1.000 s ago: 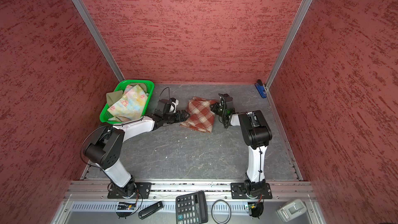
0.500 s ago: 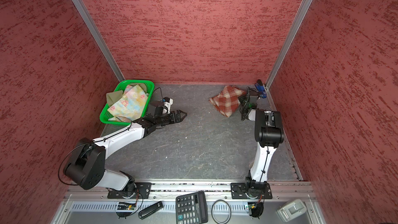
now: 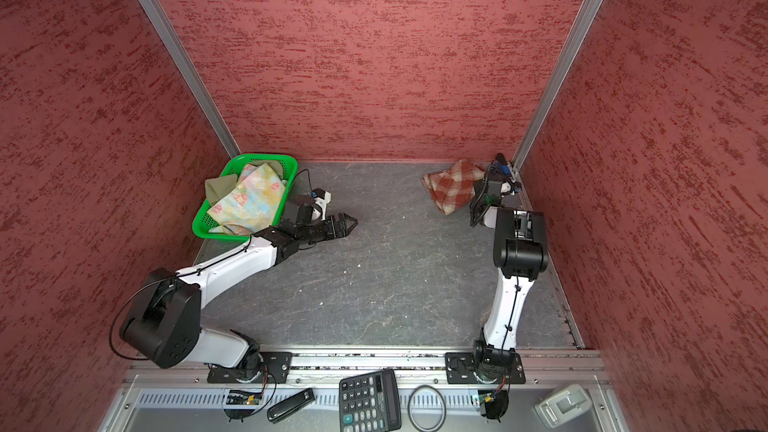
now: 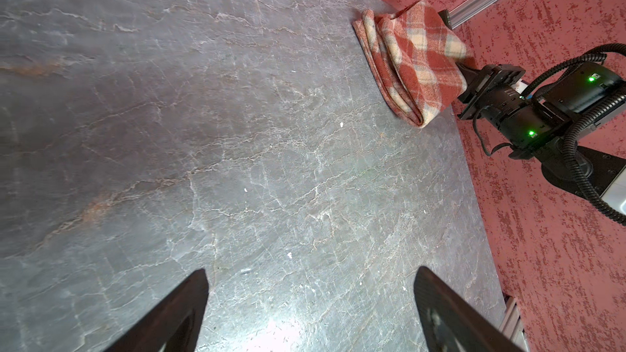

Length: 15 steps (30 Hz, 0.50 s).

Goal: Fold and stack the skirts
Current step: 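Carry the plaid skirt to the stapler corner with right gripper while left withdraws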

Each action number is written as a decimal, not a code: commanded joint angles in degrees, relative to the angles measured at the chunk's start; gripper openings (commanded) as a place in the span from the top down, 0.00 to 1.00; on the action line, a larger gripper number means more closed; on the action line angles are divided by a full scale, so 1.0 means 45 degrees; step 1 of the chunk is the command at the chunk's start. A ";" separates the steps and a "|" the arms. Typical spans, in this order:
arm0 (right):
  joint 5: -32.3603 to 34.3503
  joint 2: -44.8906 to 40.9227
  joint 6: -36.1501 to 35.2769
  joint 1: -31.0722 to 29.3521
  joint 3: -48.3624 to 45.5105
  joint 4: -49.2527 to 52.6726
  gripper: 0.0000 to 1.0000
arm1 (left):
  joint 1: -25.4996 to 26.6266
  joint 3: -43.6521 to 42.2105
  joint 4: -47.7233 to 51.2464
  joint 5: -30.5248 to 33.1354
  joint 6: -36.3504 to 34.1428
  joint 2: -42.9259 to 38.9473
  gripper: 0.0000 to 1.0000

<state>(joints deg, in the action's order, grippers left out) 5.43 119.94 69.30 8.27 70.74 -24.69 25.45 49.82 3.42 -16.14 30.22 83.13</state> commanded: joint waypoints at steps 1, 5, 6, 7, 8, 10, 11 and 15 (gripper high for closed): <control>0.1231 -0.0209 0.2021 -0.0217 -0.0340 0.0092 1.00 | -0.0051 0.0025 -0.0066 0.0161 0.0175 -0.0139 0.05; 0.1855 -0.0058 0.3261 -0.0666 -0.0123 0.0592 1.00 | -0.0063 0.0039 -0.0122 0.0147 0.0296 -0.0075 0.05; 0.2070 -0.0028 0.3508 -0.0788 0.0022 0.0839 1.00 | -0.0051 0.0080 -0.0081 0.0151 0.0277 -0.0087 0.05; 0.2291 -0.0003 0.3775 -0.0906 0.0113 0.1105 1.00 | -0.0070 0.0109 -0.0040 0.0165 0.0277 -0.0121 0.05; 0.2627 0.0007 0.4091 -0.1011 0.0176 0.1352 1.00 | -0.0085 0.0117 0.0020 0.0187 0.0262 -0.0163 0.05; 0.3121 -0.0024 0.4579 -0.1197 0.0213 0.1778 1.00 | -0.0157 0.0076 0.0084 0.0220 0.0263 -0.0284 0.05; 0.3333 -0.0023 0.4754 -0.1260 0.0252 0.1969 1.00 | -0.0188 0.0053 0.0108 0.0226 0.0259 -0.0334 0.05; 0.3796 0.0100 0.5222 -0.1446 0.0794 0.3062 1.00 | -0.0361 -0.0094 0.0114 0.0172 0.0277 -0.0396 0.05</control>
<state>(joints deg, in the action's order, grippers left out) 17.69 119.96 85.76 2.37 71.26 -14.98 24.49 49.82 3.51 -15.97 31.24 82.91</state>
